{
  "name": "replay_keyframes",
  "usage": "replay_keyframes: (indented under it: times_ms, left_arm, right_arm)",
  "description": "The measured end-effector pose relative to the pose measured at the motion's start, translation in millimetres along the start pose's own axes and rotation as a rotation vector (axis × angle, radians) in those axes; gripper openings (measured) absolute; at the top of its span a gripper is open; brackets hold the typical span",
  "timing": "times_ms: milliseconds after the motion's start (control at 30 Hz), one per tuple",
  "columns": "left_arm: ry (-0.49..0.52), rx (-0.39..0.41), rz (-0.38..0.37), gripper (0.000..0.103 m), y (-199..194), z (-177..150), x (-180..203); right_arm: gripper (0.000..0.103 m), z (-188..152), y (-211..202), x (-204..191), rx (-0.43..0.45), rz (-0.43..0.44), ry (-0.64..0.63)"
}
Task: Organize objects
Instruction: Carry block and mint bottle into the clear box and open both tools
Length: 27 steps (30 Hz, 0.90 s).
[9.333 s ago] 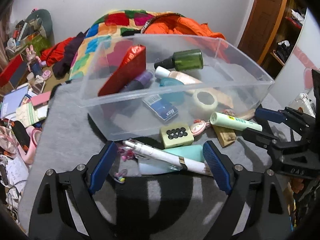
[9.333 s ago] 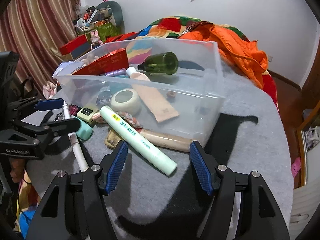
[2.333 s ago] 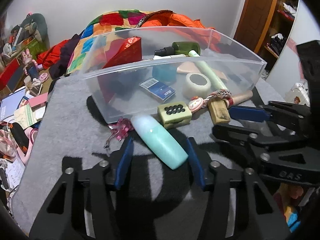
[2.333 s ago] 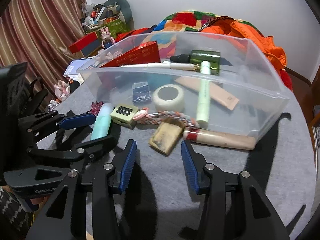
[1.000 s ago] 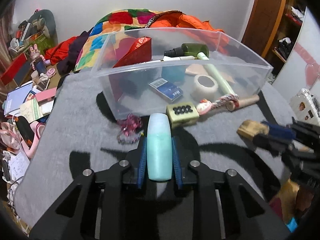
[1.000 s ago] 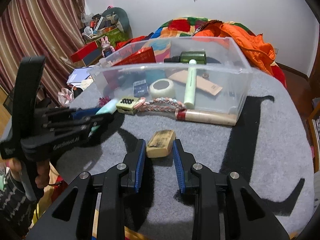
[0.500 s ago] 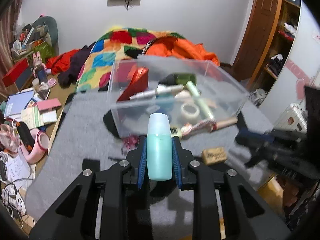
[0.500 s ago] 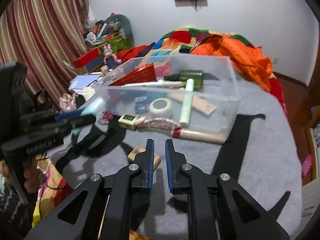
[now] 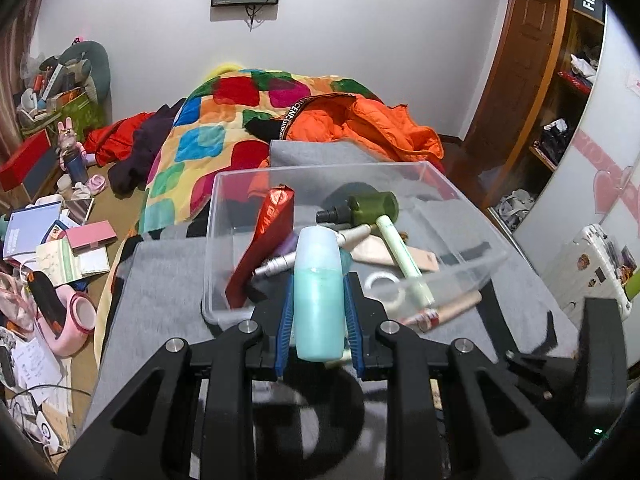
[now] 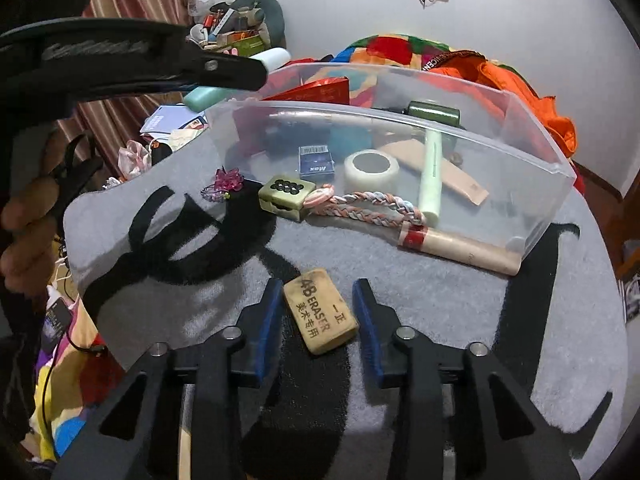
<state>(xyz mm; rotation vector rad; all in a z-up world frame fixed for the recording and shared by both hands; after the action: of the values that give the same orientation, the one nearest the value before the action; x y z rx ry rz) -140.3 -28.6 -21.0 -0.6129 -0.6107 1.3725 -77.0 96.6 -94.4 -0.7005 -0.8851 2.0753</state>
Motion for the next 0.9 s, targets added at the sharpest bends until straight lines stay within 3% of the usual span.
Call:
replay_keyframes:
  times_ms: [133,167,433,667,900]
  left_arm:
    - [0.005,-0.011,0.008,0.024,13,9,-3]
    - [0.006,-0.015,0.009,0.024,16,11,-4]
    - [0.012,-0.047,-0.02,0.024,39,21,-4]
    - [0.008,-0.08,-0.061,0.024,60,26,2]
    - [0.012,-0.111,-0.097,0.024,74,26,7]
  right_arm:
    - [0.031,4,-7,10,0.013,0.029,0.047]
    - [0.023,6,-10,14,0.02,0.036,0.058]
    - [0.023,48,-38,41,0.132,0.041,0.128]
    - [0.023,93,-47,58,0.224,-0.06,0.126]
    - [0.023,115,-16,66,0.179,-0.129,0.116]
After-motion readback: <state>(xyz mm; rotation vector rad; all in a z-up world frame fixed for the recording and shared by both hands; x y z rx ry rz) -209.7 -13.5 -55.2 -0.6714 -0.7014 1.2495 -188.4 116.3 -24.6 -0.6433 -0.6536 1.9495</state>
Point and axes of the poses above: each gripper's, at about its wrist camera, not at the fingertips, and y roughly the way its jaws point, x to its right, z to its top, the point moved 3 cm from there along y, roughly the way its jaws point, and after that the axes turned 7 degrees about y, right-handed, at the moved point
